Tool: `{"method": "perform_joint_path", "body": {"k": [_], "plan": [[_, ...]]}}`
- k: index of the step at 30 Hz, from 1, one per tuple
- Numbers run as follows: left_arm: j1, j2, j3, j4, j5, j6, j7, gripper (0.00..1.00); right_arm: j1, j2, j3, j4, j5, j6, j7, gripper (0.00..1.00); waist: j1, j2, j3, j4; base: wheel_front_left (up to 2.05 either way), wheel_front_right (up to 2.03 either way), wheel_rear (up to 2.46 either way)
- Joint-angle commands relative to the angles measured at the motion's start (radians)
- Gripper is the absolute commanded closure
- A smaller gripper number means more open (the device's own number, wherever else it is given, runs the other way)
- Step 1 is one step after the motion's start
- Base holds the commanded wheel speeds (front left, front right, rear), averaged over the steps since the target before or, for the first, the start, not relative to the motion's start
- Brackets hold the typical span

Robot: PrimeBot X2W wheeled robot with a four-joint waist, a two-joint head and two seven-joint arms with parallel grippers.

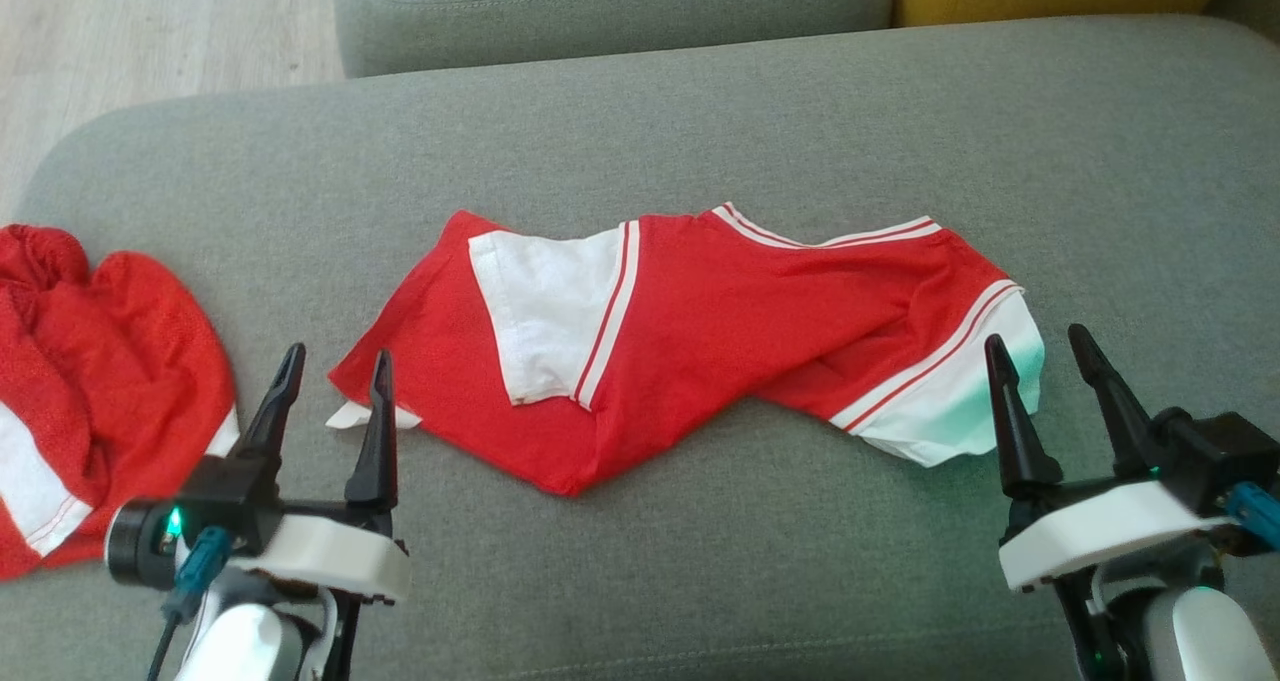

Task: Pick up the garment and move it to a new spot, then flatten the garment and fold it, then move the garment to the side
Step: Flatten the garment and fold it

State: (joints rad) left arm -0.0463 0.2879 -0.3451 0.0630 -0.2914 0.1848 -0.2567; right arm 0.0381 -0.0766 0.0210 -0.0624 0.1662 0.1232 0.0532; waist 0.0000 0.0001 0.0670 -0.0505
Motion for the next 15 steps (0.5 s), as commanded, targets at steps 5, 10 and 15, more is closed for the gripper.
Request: {"method": "perform_joint_path", "body": {"k": [5,10,15], "plan": [[-0.041,0.008,0.051,-0.026,0.011,-0.007,-0.005,0.00,-0.016,-0.005,0.021,-0.037,-0.005,0.008,0.003,0.00,0.0000,-0.0001,0.002,0.000,0.00,0.00,0.00],[-0.046,0.005,0.055,-0.022,0.019,-0.010,-0.005,0.00,-0.021,-0.007,0.022,-0.034,-0.003,0.008,0.006,0.00,0.0000,-0.0001,0.006,0.001,0.00,0.00,0.00],[-0.062,0.000,0.053,-0.024,0.032,-0.012,-0.005,0.00,-0.049,-0.029,0.046,-0.018,0.018,0.008,0.019,0.00,0.0000,-0.0001,0.027,0.010,0.00,0.00,0.00]]}}
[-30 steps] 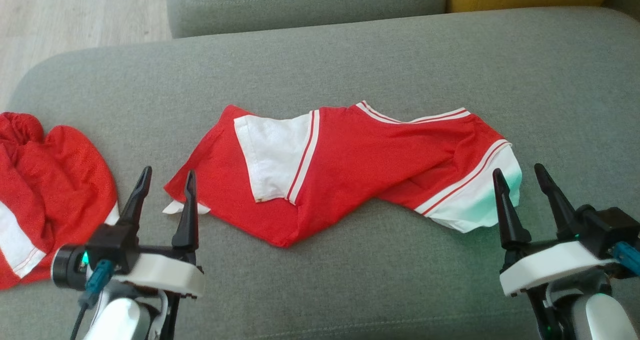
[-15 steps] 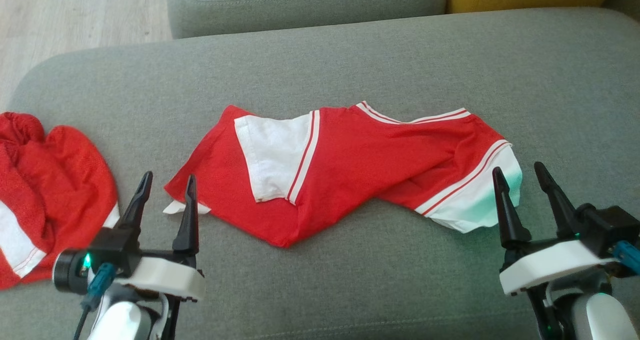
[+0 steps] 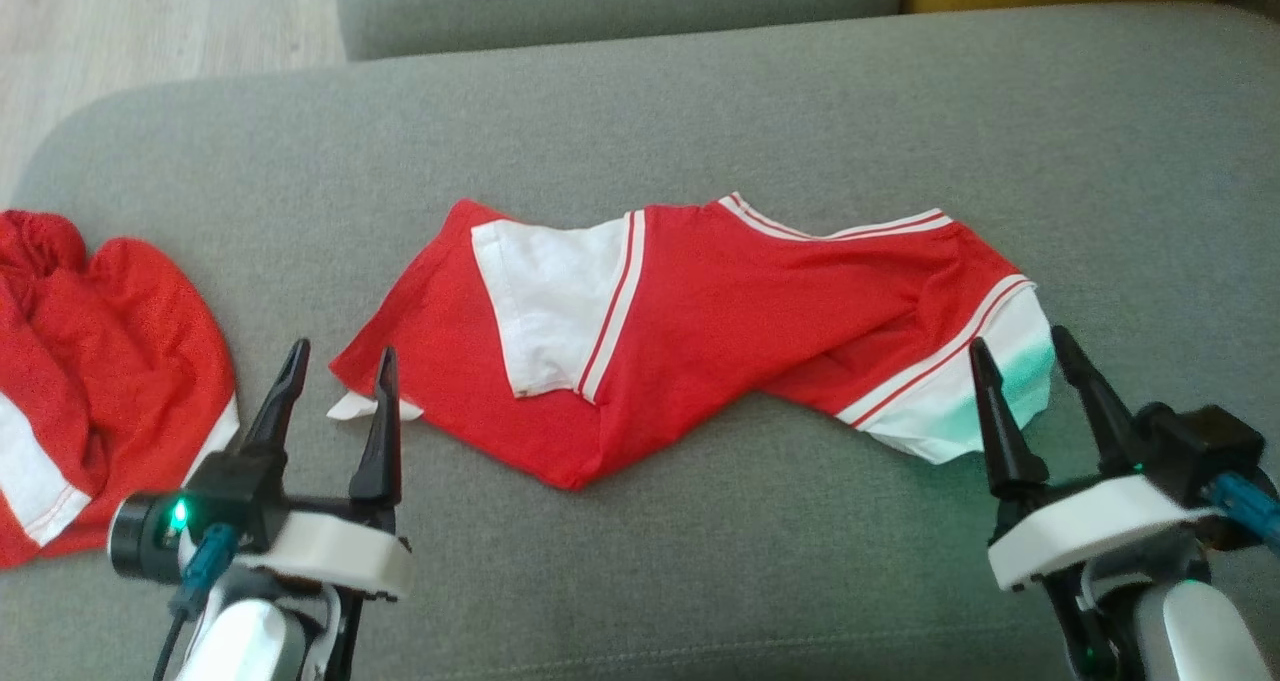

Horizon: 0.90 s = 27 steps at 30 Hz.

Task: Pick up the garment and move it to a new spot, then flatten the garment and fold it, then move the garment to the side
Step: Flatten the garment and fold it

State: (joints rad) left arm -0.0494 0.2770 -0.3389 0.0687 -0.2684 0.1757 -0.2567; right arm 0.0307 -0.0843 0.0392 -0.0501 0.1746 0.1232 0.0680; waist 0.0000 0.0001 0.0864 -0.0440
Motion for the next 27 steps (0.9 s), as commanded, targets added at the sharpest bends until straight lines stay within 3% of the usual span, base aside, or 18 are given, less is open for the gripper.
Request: {"method": "perform_joint_path", "body": {"k": [1,14,27], "plan": [[-0.066,0.010,0.046,-0.029,0.012,-0.004,-0.005,0.00,-0.053,-0.024,0.033,-0.023,0.023,0.008,0.010,0.00,0.0000,-0.0001,0.015,0.007,0.00,0.00,0.00],[-0.211,-0.045,0.012,-0.047,0.066,-0.020,-0.005,0.00,-0.398,-0.165,0.223,0.176,0.166,0.008,0.156,0.00,0.0000,-0.0001,0.183,0.124,0.00,0.00,0.00],[-0.325,-0.137,-0.022,-0.032,0.108,-0.060,-0.005,0.00,-0.776,-0.252,0.464,0.500,0.307,0.008,0.311,0.00,0.0000,-0.0001,0.310,0.254,0.00,0.00,0.00]]}}
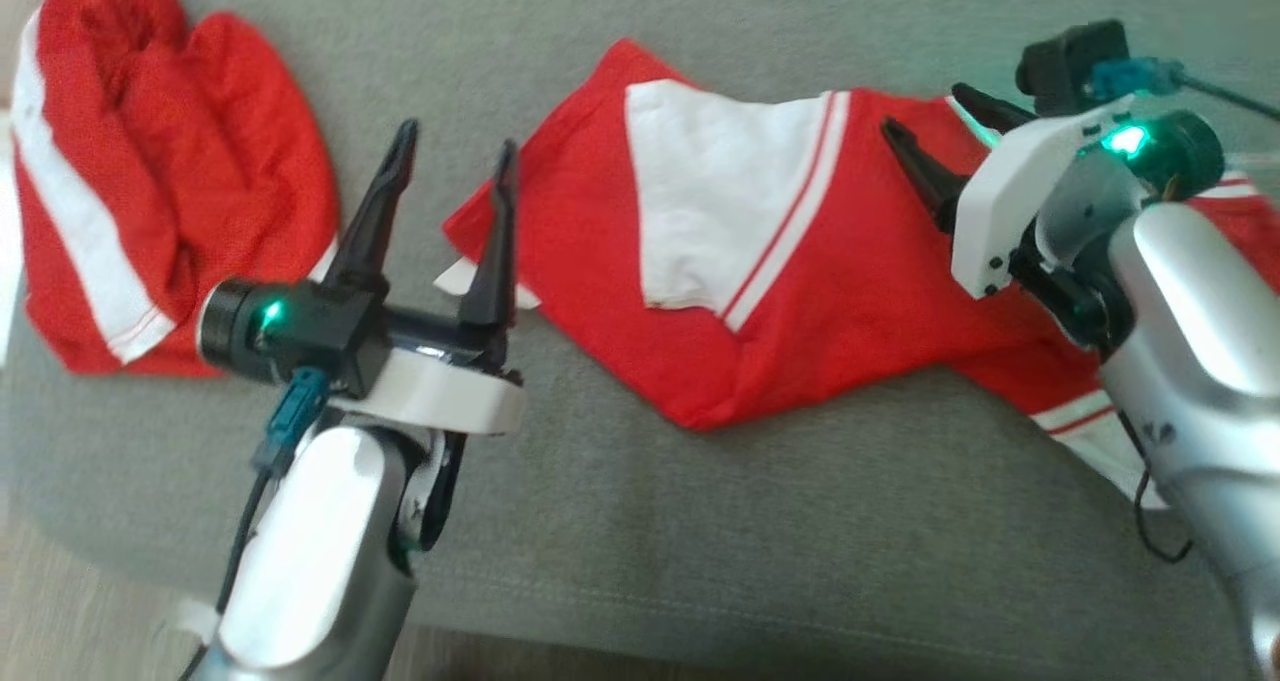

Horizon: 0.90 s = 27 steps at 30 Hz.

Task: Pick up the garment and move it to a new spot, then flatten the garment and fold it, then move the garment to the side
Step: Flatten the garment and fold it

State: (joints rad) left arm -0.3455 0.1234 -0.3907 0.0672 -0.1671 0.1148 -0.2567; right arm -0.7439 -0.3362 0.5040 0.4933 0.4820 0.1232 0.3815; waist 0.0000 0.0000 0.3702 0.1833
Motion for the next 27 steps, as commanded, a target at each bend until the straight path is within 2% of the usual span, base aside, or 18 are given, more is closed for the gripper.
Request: {"method": "perform_joint_path", "body": {"k": [1,7,11,12,13,14,16,19,27], "plan": [[-0.036,0.010,0.028,-0.029,0.011,-0.002,-0.005,0.00,-0.022,-0.006,0.019,-0.019,0.009,0.008,0.004,0.00,0.0000,0.0000,0.034,0.034,0.00,0.00,0.00],[-0.054,-0.014,0.032,-0.020,0.028,-0.014,-0.005,0.00,-0.109,-0.033,0.143,0.097,0.055,0.008,0.039,0.00,0.0000,0.0000,0.055,0.052,0.00,0.00,0.00],[-0.054,-0.023,0.039,-0.015,0.035,-0.020,-0.005,0.00,-0.131,-0.038,0.233,0.153,0.108,0.008,0.113,0.00,0.0000,0.0000,0.055,0.049,0.00,0.00,0.00],[-0.053,-0.024,0.041,-0.013,0.037,-0.022,-0.005,0.00,-0.132,-0.040,0.255,0.159,0.128,0.008,0.133,0.29,0.0000,0.0000,0.053,0.047,0.00,0.00,0.00],[-0.052,-0.026,0.043,-0.012,0.038,-0.023,-0.005,0.00,-0.132,-0.042,0.278,0.163,0.151,0.008,0.156,0.84,0.0000,0.0000,0.050,0.045,0.00,0.00,0.00],[-0.050,-0.027,0.045,-0.009,0.040,-0.024,-0.005,0.00,-0.130,-0.044,0.297,0.167,0.175,0.008,0.180,1.00,0.0000,0.0000,0.046,0.042,0.00,0.00,0.00],[-0.044,-0.029,0.052,-0.002,0.045,-0.029,-0.005,0.00,-0.131,-0.059,0.327,0.152,0.230,0.008,0.185,1.00,0.0000,0.0000,0.034,0.032,0.00,0.00,0.00],[-0.038,-0.029,0.062,0.001,0.049,-0.030,-0.005,0.00,-0.132,-0.082,0.320,0.124,0.255,0.008,0.114,1.00,0.0000,0.0000,0.020,0.016,0.00,0.00,0.00],[-0.002,-0.020,0.097,0.007,0.055,-0.026,-0.005,0.00,-0.034,-0.140,0.191,0.023,0.256,0.008,-0.112,1.00,0.0000,0.0000,-0.031,-0.050,0.00,0.00,0.00]]}}
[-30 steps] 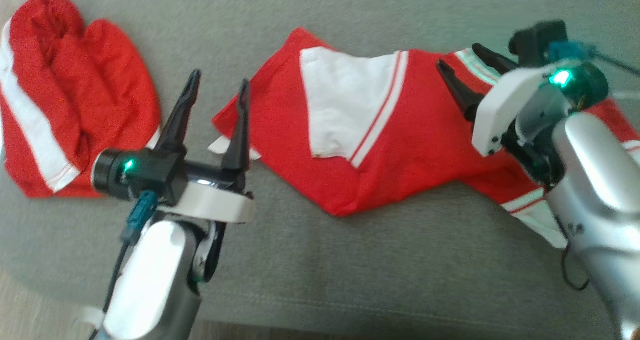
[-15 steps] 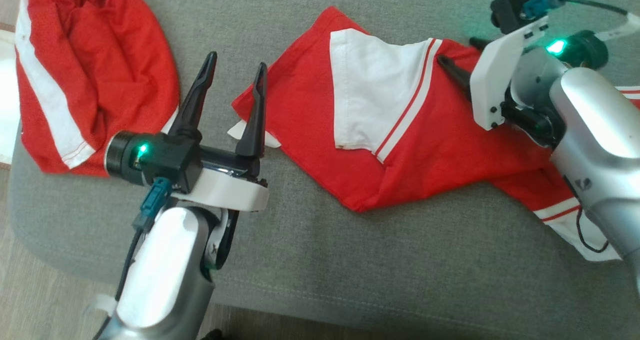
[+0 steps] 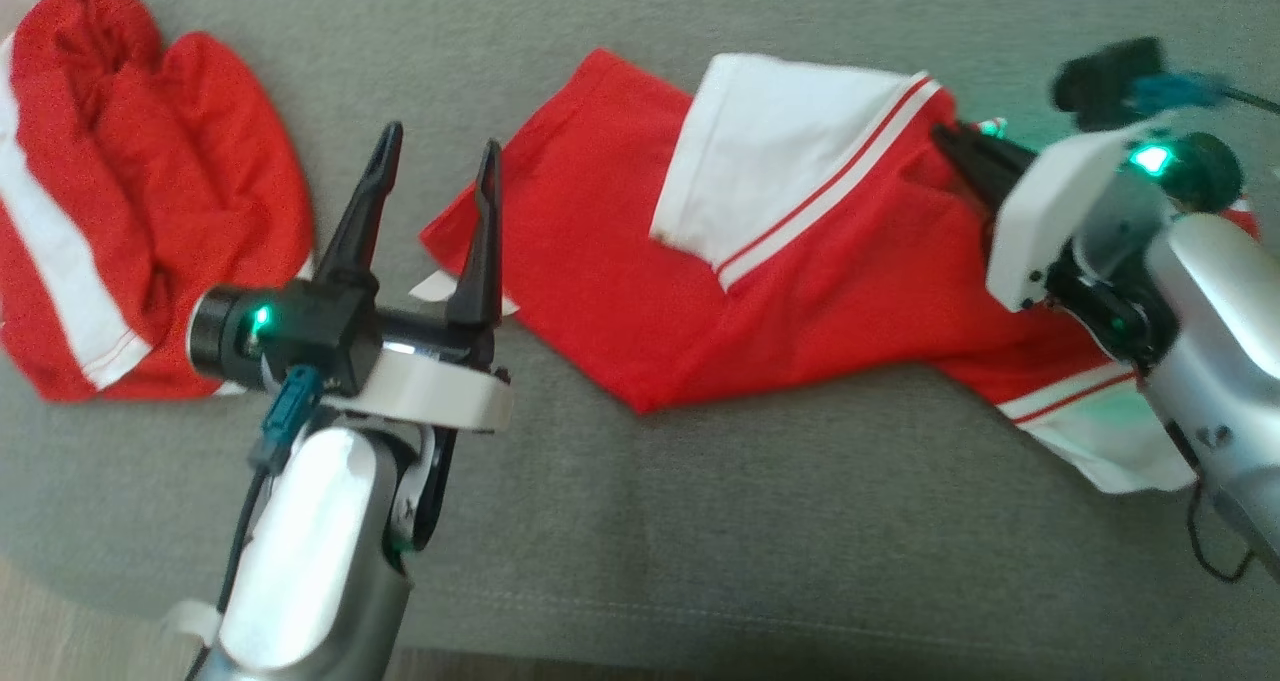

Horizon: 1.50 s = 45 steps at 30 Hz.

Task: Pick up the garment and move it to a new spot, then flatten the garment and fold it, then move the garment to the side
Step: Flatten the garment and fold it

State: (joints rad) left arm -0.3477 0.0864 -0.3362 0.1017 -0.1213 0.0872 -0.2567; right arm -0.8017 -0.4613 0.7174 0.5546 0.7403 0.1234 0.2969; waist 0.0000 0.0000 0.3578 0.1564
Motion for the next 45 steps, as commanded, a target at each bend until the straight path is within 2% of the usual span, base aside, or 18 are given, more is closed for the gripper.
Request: {"method": "perform_joint_path", "body": {"k": [1,8,14,15,26,27,28,29,33,38,45], "plan": [[0.006,0.019,0.047,-0.027,0.010,0.003,-0.005,0.00,0.046,-0.021,-0.046,-0.051,-0.007,0.007,-0.049,1.00,0.0000,0.0000,-0.025,-0.034,0.00,0.00,0.00],[0.048,0.033,0.072,-0.025,0.008,0.005,-0.005,0.00,0.252,-0.018,-0.264,-0.104,-0.056,0.007,-0.141,1.00,0.0000,0.0000,-0.059,-0.098,0.00,0.00,0.00],[0.058,0.040,0.078,-0.020,0.009,-0.001,-0.005,0.00,0.419,0.039,-0.452,-0.107,-0.119,0.007,-0.168,1.00,0.0000,0.0000,-0.069,-0.132,0.00,0.00,0.00],[0.058,0.040,0.078,-0.020,0.009,-0.001,-0.005,0.00,0.419,0.039,-0.452,-0.107,-0.119,0.007,-0.168,1.00,0.0000,0.0000,-0.069,-0.132,0.00,0.00,0.00],[0.066,0.051,0.082,-0.005,0.008,-0.004,-0.005,0.00,0.546,0.159,-0.752,-0.144,-0.306,0.007,-0.261,1.00,0.0000,0.0000,-0.087,-0.165,0.00,0.00,0.00],[0.069,0.052,0.082,-0.003,0.007,-0.004,-0.005,0.00,0.552,0.171,-0.766,-0.146,-0.324,0.007,-0.263,0.96,0.0000,0.0000,-0.090,-0.167,0.00,0.00,0.00],[0.071,0.052,0.082,-0.001,0.006,-0.004,-0.005,0.00,0.557,0.185,-0.778,-0.150,-0.335,0.007,-0.265,0.30,0.0000,0.0000,-0.093,-0.168,0.00,0.00,0.00],[0.074,0.053,0.083,0.002,0.005,-0.004,-0.005,0.00,0.561,0.196,-0.785,-0.155,-0.347,0.007,-0.269,0.00,0.0000,0.0000,-0.098,-0.170,0.00,0.00,0.00],[0.092,0.057,0.087,0.010,0.001,-0.001,-0.005,0.00,0.580,0.233,-0.800,-0.207,-0.391,0.007,-0.308,0.00,0.0000,0.0000,-0.118,-0.179,0.00,0.00,0.00],[0.118,0.063,0.093,0.016,-0.004,0.008,-0.005,0.00,0.625,0.252,-0.775,-0.334,-0.443,0.007,-0.361,0.00,0.0000,0.0000,-0.149,-0.189,0.00,0.00,0.00],[0.165,0.071,0.098,0.021,-0.010,0.022,-0.005,0.00,0.718,0.281,-0.720,-0.535,-0.490,0.007,-0.347,0.00,0.0000,0.0000,-0.193,-0.196,0.00,0.00,0.00]]}}
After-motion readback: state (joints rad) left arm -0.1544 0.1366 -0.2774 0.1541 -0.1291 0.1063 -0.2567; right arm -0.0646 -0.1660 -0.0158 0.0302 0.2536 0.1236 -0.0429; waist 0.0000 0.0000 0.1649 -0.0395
